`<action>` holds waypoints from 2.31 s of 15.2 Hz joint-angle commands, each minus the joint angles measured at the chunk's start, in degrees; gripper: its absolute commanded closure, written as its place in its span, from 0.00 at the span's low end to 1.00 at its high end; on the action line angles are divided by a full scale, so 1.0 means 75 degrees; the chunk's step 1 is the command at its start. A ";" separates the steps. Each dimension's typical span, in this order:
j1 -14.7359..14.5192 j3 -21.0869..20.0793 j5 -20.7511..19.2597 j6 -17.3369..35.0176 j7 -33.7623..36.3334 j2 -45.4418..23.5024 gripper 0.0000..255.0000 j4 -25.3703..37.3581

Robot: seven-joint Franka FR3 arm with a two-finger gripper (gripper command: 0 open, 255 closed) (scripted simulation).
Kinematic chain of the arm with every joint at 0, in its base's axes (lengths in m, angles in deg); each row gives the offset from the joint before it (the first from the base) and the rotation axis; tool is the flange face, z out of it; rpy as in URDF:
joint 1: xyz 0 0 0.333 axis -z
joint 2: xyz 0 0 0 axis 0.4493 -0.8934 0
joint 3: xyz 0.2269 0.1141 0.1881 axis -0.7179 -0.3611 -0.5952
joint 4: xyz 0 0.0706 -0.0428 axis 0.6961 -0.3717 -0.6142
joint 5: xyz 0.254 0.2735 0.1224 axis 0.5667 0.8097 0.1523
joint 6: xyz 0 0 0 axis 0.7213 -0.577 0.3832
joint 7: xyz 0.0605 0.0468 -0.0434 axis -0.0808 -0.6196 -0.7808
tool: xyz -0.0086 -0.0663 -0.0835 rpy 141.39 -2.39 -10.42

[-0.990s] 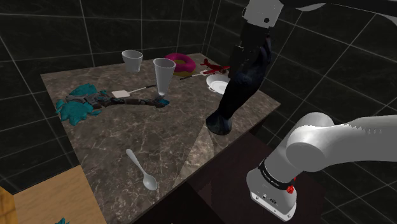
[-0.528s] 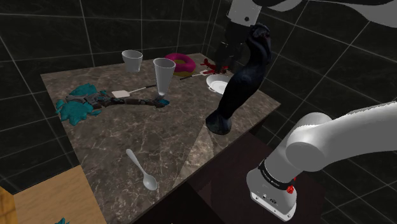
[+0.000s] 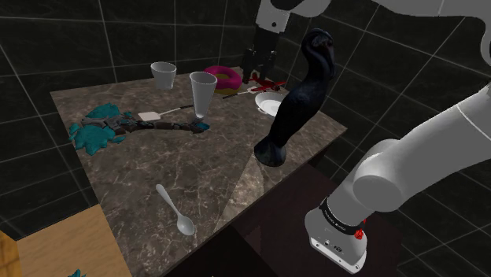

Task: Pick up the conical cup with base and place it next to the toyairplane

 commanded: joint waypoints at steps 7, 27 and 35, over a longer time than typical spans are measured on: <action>0.0059 0.0197 0.0419 0.0269 -0.0551 -0.2471 0.00 0.2146; 0.0243 0.0136 0.0957 0.0388 -0.0990 -0.5629 0.00 0.5111; 0.0243 0.0136 0.0957 0.0387 -0.0990 -0.5629 1.00 0.5111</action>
